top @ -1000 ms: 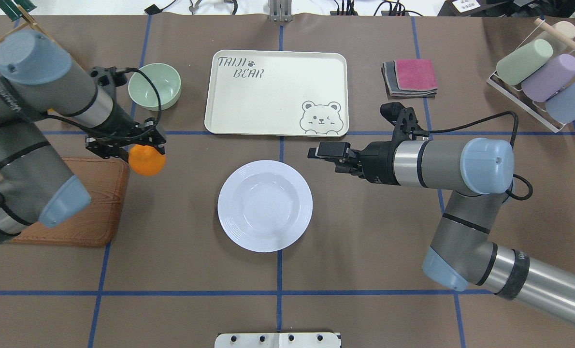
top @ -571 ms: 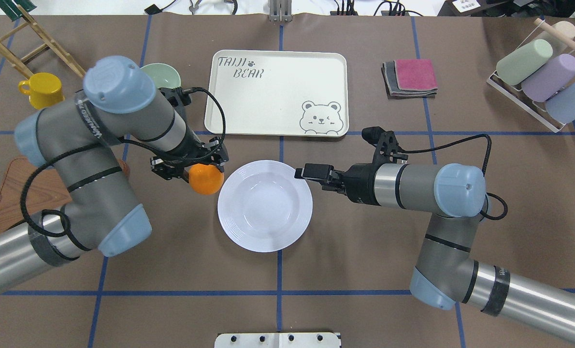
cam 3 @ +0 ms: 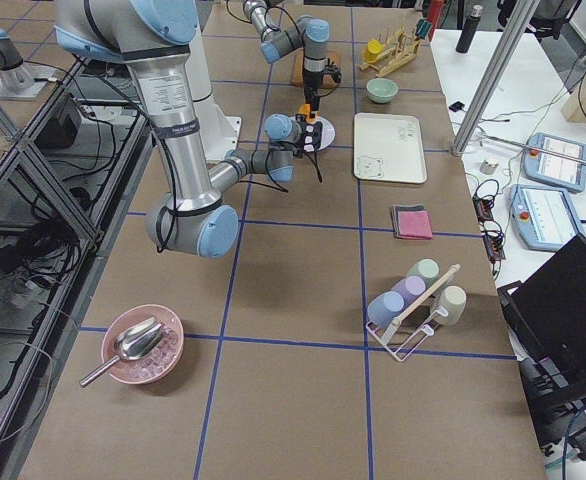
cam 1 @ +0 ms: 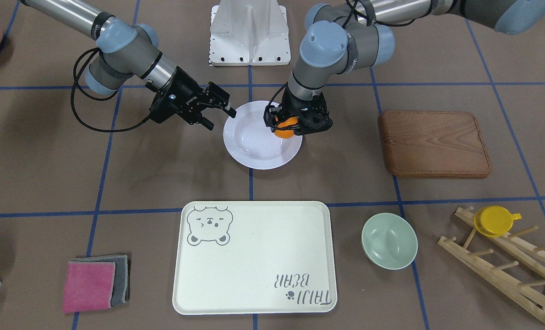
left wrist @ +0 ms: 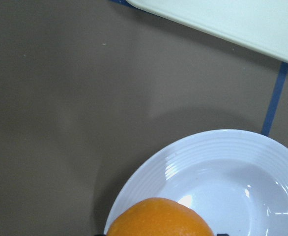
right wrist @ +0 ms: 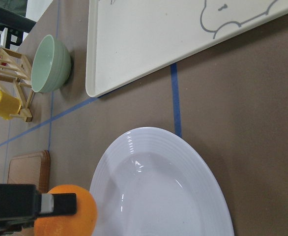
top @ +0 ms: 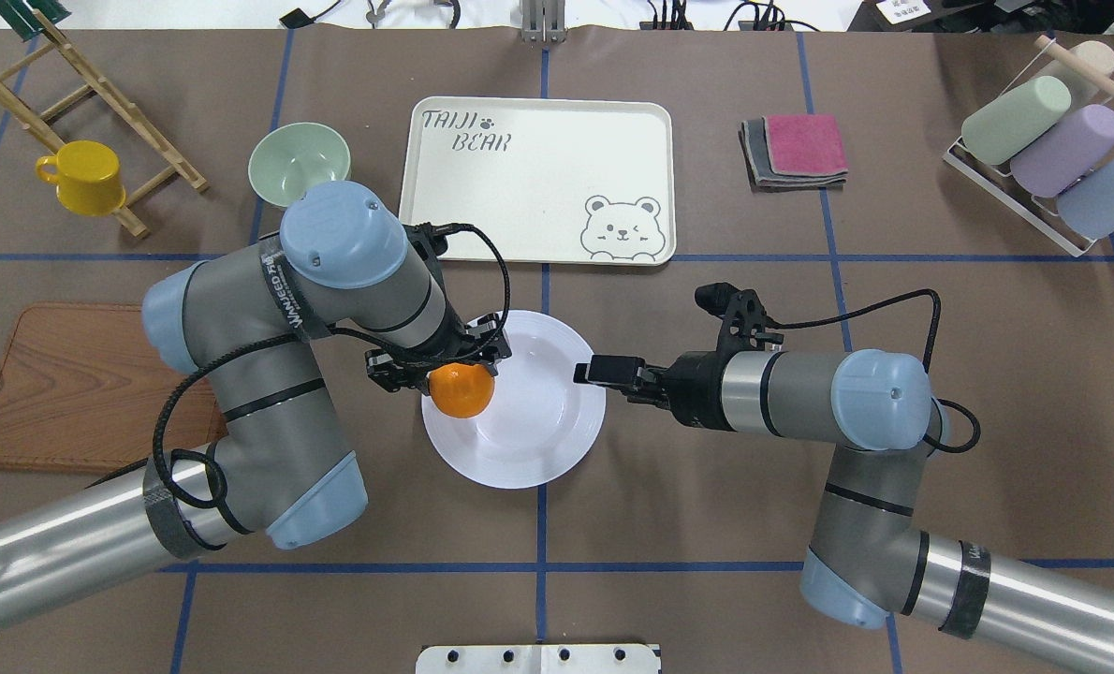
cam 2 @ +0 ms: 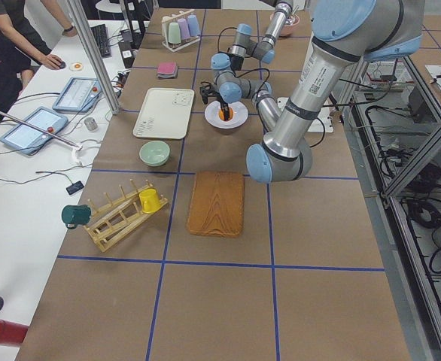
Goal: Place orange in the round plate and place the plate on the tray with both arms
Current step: 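Set the orange on the plate with the left gripper while the right grips the rim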
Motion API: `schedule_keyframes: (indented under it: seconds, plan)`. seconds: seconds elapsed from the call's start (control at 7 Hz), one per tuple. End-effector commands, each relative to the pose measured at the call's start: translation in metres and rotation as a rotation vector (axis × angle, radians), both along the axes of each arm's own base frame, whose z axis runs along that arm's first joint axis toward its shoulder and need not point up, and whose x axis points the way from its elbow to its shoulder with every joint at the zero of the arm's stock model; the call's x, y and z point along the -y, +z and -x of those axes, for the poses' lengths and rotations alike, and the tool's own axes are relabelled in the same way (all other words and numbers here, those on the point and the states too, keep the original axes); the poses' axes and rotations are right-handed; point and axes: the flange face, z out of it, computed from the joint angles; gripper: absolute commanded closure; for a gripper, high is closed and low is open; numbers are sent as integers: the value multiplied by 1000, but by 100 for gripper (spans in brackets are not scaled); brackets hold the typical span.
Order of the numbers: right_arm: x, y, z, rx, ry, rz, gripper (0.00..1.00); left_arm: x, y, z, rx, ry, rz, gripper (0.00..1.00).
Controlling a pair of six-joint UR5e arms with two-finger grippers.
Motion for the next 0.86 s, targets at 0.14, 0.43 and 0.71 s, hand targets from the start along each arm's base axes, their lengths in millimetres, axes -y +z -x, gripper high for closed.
schedule_keyframes:
  seconds: [0.14, 0.43, 0.71]
  plan:
    - [-9, 19, 25, -31, -33, 28, 0, 4, -3, 7, -5, -15, -22, 2]
    - [-16, 22, 31, -36, -48, 32, 0, 10, 1, 13, -1, -27, -20, 2]
    - [-18, 22, 33, -32, -52, 45, 0, 13, 2, 16, 2, -31, -20, 2]
